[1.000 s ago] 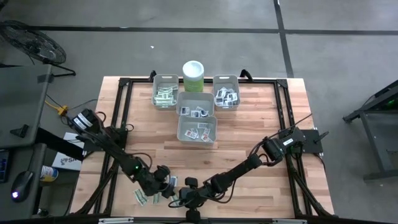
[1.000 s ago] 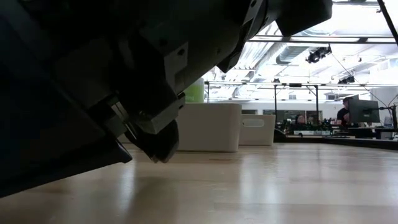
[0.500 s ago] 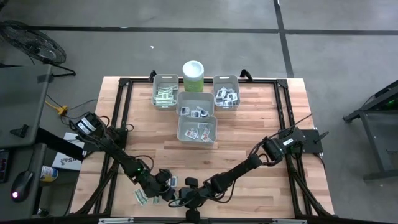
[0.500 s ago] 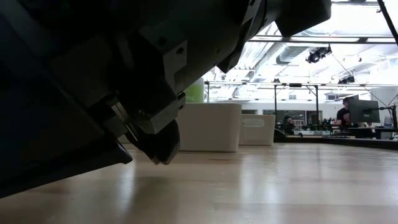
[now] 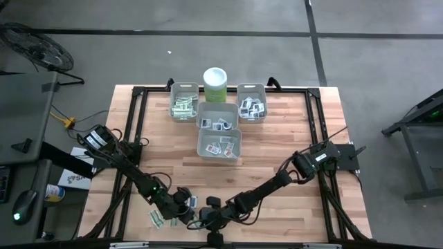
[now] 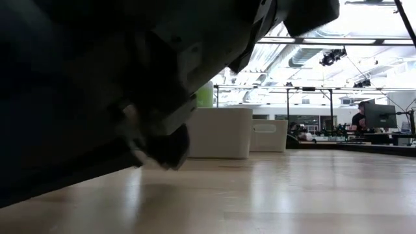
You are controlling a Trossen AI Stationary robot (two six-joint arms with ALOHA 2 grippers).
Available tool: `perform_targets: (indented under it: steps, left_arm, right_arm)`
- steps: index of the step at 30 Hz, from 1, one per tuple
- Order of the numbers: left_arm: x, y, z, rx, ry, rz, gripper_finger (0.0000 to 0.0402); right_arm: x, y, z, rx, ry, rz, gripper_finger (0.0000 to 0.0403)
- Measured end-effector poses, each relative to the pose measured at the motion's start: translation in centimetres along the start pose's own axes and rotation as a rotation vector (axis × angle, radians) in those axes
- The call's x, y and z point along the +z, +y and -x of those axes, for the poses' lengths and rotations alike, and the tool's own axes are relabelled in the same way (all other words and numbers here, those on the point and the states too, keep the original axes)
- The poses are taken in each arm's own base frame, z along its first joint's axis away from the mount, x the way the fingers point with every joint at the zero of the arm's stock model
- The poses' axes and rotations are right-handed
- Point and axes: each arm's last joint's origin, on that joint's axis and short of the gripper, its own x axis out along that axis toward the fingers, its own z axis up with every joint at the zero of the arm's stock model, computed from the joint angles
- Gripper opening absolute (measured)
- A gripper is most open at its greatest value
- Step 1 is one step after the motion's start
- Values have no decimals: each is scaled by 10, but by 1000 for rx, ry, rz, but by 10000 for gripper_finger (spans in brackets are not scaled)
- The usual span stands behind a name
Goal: Pick & Place First Aid Supplies
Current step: Put the right bandage pack into the left bin
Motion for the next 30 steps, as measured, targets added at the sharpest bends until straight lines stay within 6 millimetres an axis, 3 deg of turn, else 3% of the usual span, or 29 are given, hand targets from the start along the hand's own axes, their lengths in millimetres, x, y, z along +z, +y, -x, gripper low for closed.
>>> perform_targets:
  steps: [4, 9, 15, 18, 24, 30]
  left_arm:
    - [0, 0, 0, 4, -4, 0, 2]
    - [1, -5, 4, -33, -44, -35, 1]
    - [6, -29, 30, -129, -190, -140, 1]
    - [10, -37, 51, -131, -281, -193, 1]
    - [26, -43, 110, -47, -531, -278, 0]
    - [44, -34, 172, 28, -778, -290, 0]
  right_arm:
    - [11, 7, 21, -6, 49, 12, 0]
    - [40, 21, 69, -77, 36, 26, 0]
    - [64, 32, 116, -141, -24, 20, 0]
    - [74, 34, 135, -159, -65, -20, 0]
    - [87, 29, 154, -225, -125, -66, 0]
    - [87, 28, 154, -220, -123, -64, 0]
